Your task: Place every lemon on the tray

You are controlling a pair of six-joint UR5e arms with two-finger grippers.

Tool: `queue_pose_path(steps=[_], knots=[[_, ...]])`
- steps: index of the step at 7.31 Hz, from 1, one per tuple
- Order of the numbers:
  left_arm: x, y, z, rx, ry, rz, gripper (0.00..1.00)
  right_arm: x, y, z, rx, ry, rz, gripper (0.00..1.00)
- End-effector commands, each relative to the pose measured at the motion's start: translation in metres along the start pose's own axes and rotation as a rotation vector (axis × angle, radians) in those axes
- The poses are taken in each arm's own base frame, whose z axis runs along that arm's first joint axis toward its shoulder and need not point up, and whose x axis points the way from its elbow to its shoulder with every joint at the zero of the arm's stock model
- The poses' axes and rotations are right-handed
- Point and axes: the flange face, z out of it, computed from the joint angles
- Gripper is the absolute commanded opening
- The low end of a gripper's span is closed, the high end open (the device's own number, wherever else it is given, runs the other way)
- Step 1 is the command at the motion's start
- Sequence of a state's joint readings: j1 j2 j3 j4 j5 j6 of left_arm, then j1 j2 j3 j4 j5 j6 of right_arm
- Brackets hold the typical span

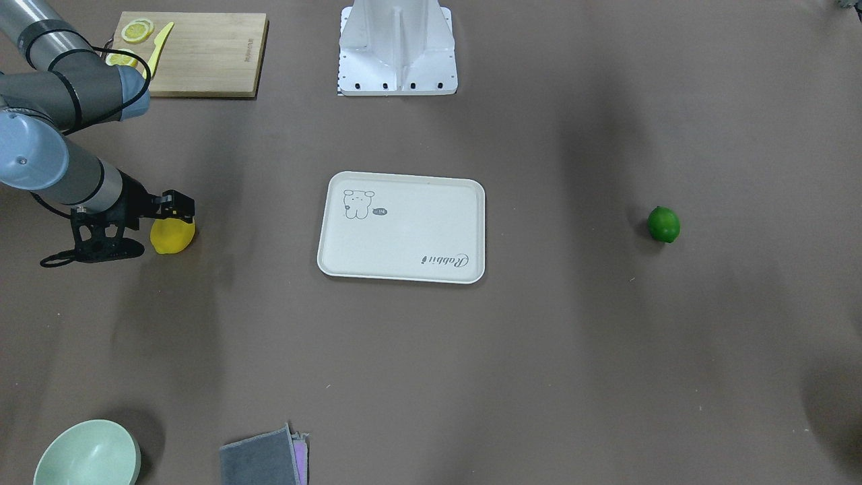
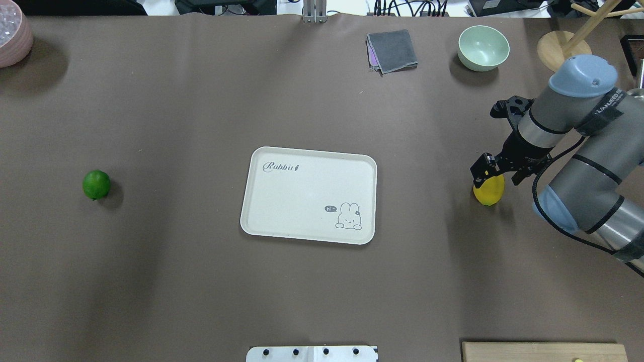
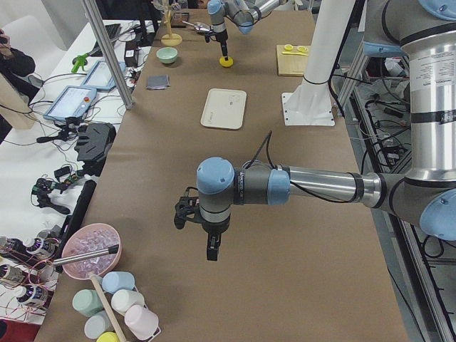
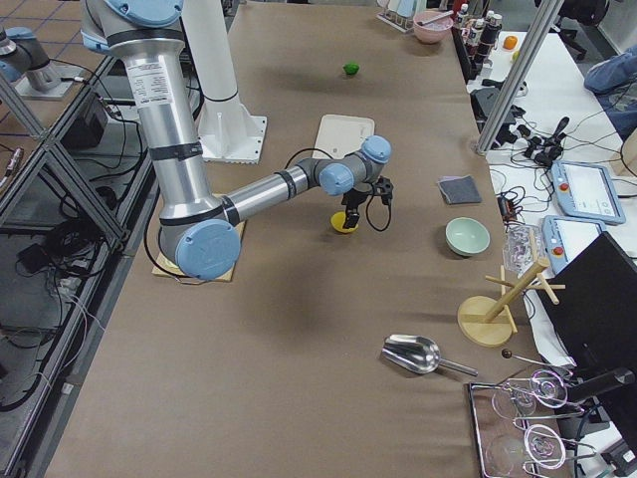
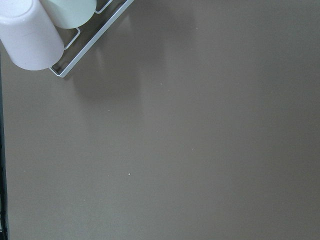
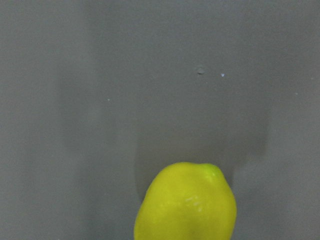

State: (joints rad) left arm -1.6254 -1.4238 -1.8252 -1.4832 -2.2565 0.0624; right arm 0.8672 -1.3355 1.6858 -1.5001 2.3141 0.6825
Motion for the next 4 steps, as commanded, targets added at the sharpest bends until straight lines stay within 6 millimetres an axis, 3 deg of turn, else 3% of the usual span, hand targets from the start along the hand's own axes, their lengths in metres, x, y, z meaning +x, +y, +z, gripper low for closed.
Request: queue_pose_path(steps=[1, 2, 3, 4], knots=[[0.058, -0.028, 0.015, 0.011, 0.019, -0.073, 0.98, -0.003, 0.004, 0.013, -0.018, 0.005, -0.015, 0.99], [0.085, -0.035, 0.029, -0.002, 0.028, -0.028, 0.98, -0.001, 0.005, 0.020, -0.031, 0.012, -0.014, 0.99], [0.125, -0.049, 0.041, -0.007, 0.043, 0.026, 0.98, 0.002, 0.008, 0.027, -0.042, 0.019, -0.012, 0.99], [0.184, -0.081, 0.034, -0.002, 0.091, 0.003, 0.97, 0.005, 0.007, 0.034, -0.054, 0.026, -0.008, 0.99]])
